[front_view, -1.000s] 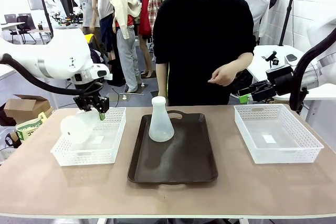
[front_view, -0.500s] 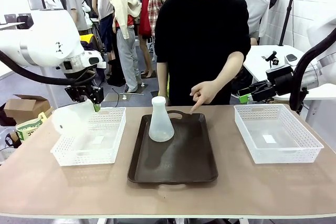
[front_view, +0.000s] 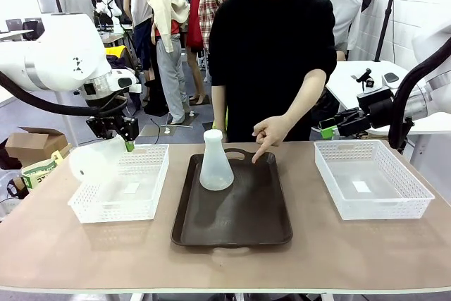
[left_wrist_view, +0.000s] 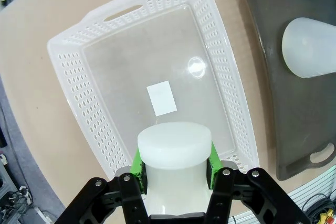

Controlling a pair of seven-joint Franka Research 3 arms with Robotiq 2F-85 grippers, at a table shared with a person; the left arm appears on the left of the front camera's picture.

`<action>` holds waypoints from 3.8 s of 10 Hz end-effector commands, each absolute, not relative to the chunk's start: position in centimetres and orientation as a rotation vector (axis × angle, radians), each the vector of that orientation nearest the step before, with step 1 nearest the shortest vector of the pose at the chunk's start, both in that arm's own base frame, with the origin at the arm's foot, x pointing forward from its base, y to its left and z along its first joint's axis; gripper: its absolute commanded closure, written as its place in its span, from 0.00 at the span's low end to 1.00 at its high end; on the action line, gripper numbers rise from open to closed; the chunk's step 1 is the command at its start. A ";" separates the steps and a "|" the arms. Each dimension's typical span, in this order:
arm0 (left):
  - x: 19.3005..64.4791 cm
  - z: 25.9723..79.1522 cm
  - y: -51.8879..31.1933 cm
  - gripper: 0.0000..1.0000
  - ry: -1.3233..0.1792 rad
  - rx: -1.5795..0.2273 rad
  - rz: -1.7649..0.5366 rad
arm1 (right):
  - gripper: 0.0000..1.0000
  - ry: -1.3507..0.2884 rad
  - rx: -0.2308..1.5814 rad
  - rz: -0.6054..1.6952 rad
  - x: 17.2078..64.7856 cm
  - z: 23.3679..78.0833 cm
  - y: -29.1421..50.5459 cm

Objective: Prepare the laboratory tools.
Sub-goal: Place the picked Big flask upright in the Handle tray as directed by the person.

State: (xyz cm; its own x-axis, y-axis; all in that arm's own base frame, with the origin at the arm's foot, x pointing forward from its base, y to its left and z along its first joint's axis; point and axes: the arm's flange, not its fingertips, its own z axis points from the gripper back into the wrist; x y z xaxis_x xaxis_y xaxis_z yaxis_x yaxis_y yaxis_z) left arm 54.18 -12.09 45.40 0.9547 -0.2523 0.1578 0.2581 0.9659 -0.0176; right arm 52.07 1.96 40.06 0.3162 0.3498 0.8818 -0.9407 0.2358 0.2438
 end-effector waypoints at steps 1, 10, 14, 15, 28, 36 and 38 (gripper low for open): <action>54.5 45.8 -12.2 1.00 -0.161 -0.027 -0.268 | 0.00 -0.784 0.912 1.021 52.0 40.1 2.0; 44.5 51.4 -15.3 1.00 -0.774 -0.631 -1.020 | 0.00 -0.784 0.912 1.021 52.0 40.1 2.0; 45.3 50.6 -15.3 1.00 -0.778 -0.930 -1.043 | 0.00 -0.784 0.912 1.021 52.0 40.1 2.0; 45.5 50.1 -15.4 1.00 -0.785 -0.961 -1.049 | 0.00 -0.784 0.912 1.021 52.0 40.1 2.0; 41.9 42.7 -28.0 1.00 -1.018 -1.218 -1.623 | 0.00 -0.784 0.912 1.021 52.0 40.1 2.0; 47.4 35.4 -32.3 1.00 -1.061 -1.397 -1.494 | 0.00 -0.784 0.912 1.021 52.0 40.1 2.0; 47.7 33.5 -32.6 1.00 -1.018 -1.392 -1.500 | 0.00 -0.784 0.912 1.021 52.0 40.1 2.0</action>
State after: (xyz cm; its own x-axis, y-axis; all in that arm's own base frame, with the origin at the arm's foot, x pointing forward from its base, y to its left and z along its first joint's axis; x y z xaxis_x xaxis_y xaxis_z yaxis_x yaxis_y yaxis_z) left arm 47.16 -32.06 33.24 -0.0396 -0.0216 0.9990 0.9517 -0.3055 0.0311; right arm 52.08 1.95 40.07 0.3162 0.3498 0.8818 -0.9407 0.2361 0.2437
